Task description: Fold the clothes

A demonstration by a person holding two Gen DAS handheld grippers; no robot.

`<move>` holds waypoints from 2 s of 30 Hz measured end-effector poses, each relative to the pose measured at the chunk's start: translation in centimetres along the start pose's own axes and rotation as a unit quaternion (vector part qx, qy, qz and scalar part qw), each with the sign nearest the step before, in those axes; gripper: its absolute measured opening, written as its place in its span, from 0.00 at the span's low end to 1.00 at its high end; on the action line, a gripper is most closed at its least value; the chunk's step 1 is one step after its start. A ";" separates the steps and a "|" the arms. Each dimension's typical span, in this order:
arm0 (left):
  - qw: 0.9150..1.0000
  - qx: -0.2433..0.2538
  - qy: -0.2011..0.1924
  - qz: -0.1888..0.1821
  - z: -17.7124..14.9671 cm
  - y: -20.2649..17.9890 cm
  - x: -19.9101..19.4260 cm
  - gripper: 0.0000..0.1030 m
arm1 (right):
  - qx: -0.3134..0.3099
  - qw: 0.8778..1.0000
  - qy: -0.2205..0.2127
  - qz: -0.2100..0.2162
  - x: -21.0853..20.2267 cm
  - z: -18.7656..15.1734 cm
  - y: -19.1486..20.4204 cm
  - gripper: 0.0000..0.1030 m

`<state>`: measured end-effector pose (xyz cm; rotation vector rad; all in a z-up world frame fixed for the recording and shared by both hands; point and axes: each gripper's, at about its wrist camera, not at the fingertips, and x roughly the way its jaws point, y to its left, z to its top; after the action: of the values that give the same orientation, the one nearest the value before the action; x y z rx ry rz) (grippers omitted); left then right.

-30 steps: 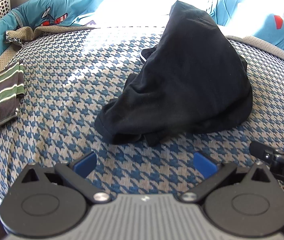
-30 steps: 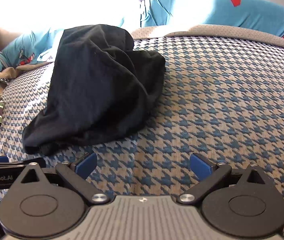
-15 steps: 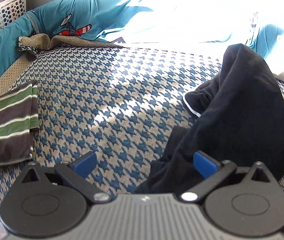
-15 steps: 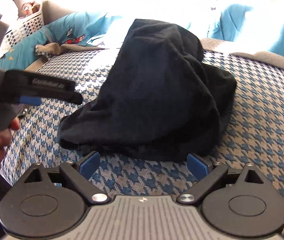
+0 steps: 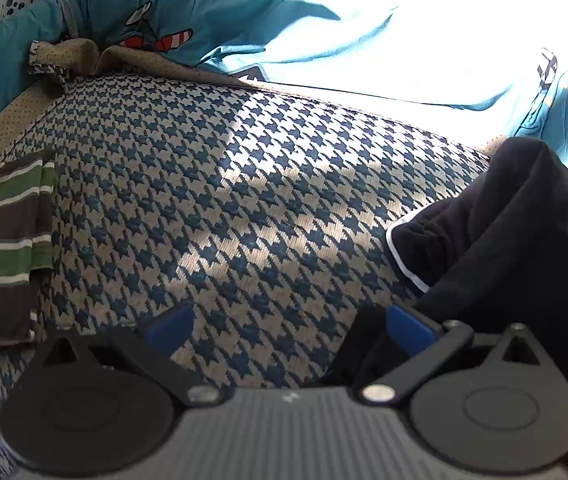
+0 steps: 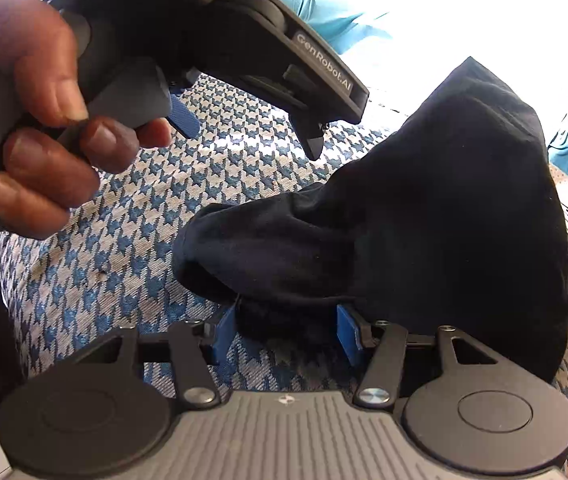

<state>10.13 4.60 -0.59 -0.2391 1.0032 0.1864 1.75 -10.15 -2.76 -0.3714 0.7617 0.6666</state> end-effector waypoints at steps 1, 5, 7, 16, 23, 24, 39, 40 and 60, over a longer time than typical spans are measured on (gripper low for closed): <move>1.000 -0.005 0.004 -0.002 0.0 0.1 0.2 1.00 | -0.002 1.000 -0.002 -0.002 0.3 0.1 0.0 0.52; 1.000 -0.023 0.016 -0.013 0.1 0.6 0.6 1.00 | -0.003 1.000 -0.008 -0.018 0.7 0.1 -0.1 0.39; 0.999 -0.032 0.015 -0.015 0.1 0.8 0.6 1.00 | -0.001 1.000 -0.012 -0.029 0.5 0.0 -0.2 0.22; 1.000 -0.029 0.006 -0.005 0.0 0.4 0.4 1.00 | 0.106 0.988 -0.076 -0.078 -3.9 0.1 -5.8 0.13; 1.000 0.012 0.010 -0.016 -0.8 -1.7 0.8 1.00 | 0.243 0.948 -0.104 -0.176 -6.9 -0.7 -14.4 0.09; 1.000 0.018 0.012 -0.017 -0.9 -2.0 0.9 1.00 | 0.256 0.940 -0.103 -0.199 -7.4 -0.8 -15.4 0.08; 0.993 0.102 0.042 -0.030 -3.9 -6.0 2.7 1.00 | 0.320 0.927 -0.113 -0.158 -8.2 -1.8 -18.4 0.26; 0.993 0.104 0.043 -0.031 -4.0 -6.0 2.8 1.00 | 0.316 0.929 -0.119 -0.152 -7.9 -1.4 -18.0 0.31; 0.989 0.129 0.051 -0.059 -4.9 -6.5 2.9 1.00 | 0.248 0.955 -0.106 -0.124 -1.0 1.9 -14.8 0.36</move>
<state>9.36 -2.92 -4.87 -0.0719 1.1001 -0.0635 12.13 -20.43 0.37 0.0668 0.6373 0.2559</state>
